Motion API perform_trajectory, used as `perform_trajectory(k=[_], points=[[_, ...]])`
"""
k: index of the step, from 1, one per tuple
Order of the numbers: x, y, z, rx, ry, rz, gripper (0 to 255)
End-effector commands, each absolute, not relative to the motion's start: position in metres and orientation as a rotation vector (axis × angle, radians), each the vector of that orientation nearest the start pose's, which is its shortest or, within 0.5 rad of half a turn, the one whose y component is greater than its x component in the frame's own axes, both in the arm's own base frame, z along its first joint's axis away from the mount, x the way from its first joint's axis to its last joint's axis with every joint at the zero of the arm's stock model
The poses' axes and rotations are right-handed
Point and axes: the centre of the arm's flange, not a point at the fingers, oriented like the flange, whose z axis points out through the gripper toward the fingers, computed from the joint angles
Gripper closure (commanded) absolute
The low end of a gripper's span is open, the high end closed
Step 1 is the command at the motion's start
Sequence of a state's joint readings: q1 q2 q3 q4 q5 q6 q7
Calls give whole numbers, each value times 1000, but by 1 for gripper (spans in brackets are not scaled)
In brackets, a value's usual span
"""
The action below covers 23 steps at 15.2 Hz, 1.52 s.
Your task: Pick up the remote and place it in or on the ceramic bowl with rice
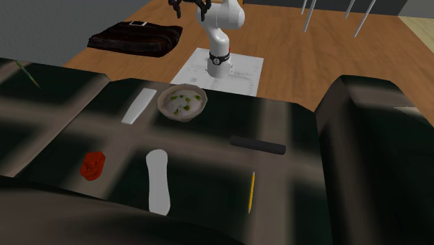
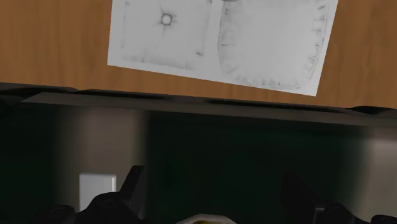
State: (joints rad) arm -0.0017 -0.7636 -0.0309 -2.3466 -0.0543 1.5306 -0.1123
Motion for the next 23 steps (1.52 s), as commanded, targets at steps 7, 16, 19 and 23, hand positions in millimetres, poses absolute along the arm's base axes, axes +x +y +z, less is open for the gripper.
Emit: perform_trajectory(k=[7,16,19,23], points=[[373,2,550,-3141,-470,60,0],[460,57,500,-3036,-957,19,0],[485,81,483,-2984,-1115,5,0],[514,117,462,-2901,-1321,-14,0]])
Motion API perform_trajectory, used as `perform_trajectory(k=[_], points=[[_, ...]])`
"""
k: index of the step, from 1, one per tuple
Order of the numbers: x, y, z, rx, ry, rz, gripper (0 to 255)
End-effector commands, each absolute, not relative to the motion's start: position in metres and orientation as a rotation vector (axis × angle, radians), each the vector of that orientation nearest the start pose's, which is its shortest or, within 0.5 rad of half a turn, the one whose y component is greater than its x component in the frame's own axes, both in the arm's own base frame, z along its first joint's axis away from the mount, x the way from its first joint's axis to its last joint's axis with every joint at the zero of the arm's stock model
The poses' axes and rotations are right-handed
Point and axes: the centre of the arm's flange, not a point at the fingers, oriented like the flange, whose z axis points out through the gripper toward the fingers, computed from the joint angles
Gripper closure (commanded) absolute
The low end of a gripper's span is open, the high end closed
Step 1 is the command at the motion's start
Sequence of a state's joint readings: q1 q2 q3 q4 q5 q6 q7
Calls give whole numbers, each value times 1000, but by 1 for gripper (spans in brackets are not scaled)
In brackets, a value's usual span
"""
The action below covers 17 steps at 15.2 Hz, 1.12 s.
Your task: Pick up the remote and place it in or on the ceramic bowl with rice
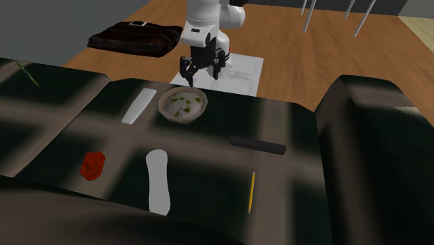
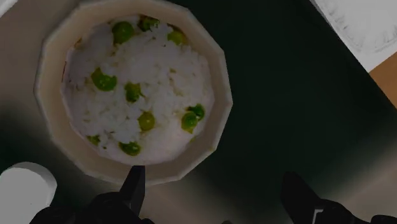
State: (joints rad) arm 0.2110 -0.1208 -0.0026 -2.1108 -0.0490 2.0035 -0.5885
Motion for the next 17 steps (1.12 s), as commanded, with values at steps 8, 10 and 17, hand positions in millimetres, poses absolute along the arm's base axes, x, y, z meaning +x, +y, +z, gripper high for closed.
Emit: perform_trajectory(k=[8,10,17], points=[[557,199,419,-2693,-1713,-51,0],[564,221,409,-2633,-1807,-60,0],[577,302,373,-2395,-2115,-92,0]])
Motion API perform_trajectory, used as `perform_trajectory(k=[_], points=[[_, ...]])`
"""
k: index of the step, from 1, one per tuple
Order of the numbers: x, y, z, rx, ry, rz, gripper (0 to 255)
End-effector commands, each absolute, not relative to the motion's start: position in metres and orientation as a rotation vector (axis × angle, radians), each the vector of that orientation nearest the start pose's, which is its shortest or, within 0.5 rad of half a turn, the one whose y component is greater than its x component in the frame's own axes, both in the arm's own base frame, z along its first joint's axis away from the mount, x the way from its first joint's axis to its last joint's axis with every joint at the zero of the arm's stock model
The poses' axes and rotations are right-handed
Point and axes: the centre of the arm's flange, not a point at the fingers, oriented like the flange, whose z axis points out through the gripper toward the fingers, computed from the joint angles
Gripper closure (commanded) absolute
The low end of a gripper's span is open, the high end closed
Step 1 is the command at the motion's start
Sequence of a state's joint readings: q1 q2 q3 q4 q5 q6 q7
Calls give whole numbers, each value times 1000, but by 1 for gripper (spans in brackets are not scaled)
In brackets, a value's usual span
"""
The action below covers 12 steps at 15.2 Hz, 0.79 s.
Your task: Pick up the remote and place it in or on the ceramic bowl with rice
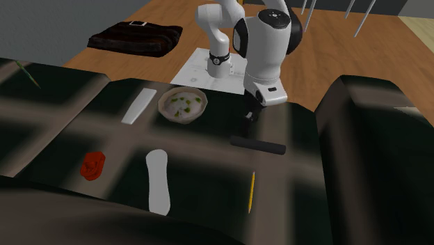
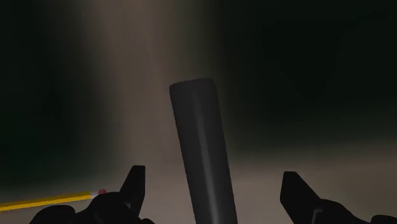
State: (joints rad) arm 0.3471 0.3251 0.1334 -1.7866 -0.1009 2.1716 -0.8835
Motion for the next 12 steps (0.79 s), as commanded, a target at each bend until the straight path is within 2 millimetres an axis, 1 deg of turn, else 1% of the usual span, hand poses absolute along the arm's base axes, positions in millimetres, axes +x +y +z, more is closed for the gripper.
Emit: perform_trajectory(k=[1,3,4,12], points=[[577,313,367,-2358,-2157,-96,0],[576,337,357,-2281,-2238,-105,0],[576,343,354,-2261,-2259,-107,0],[579,343,315,-2261,-2259,-107,0]])
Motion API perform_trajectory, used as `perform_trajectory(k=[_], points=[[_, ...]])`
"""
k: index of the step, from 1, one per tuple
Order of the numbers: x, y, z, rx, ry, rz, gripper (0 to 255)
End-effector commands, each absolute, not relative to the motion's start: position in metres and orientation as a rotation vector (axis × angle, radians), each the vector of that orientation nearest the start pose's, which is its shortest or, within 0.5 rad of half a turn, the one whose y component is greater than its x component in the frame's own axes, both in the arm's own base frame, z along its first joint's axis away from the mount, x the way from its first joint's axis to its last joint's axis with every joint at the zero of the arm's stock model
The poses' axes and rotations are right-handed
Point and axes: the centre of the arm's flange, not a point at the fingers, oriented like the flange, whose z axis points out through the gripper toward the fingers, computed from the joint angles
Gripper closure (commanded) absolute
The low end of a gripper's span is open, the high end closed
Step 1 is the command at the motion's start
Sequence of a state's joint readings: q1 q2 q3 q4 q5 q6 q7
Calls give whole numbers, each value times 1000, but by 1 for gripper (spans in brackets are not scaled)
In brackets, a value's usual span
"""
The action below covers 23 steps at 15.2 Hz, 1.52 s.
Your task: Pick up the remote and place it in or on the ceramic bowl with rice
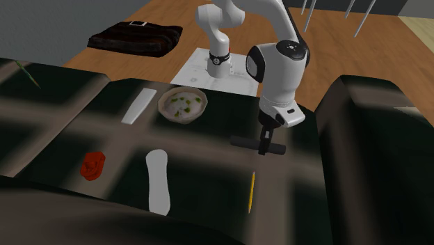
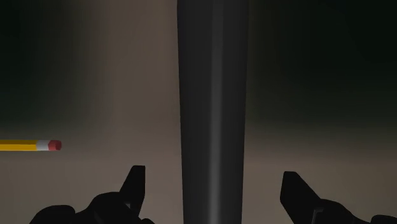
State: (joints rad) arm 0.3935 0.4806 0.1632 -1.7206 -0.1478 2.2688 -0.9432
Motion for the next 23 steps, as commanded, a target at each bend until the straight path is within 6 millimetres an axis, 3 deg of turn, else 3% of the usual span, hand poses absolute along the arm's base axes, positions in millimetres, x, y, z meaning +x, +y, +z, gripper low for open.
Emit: perform_trajectory(k=[1,7,8,17,23], points=[[579,343,315,-2261,-2259,-107,0],[579,343,315,-2261,-2259,-107,0],[579,343,315,-2261,-2259,-107,255],[579,343,315,-2261,-2259,-107,255],[579,343,346,-2261,-2259,-107,255]])
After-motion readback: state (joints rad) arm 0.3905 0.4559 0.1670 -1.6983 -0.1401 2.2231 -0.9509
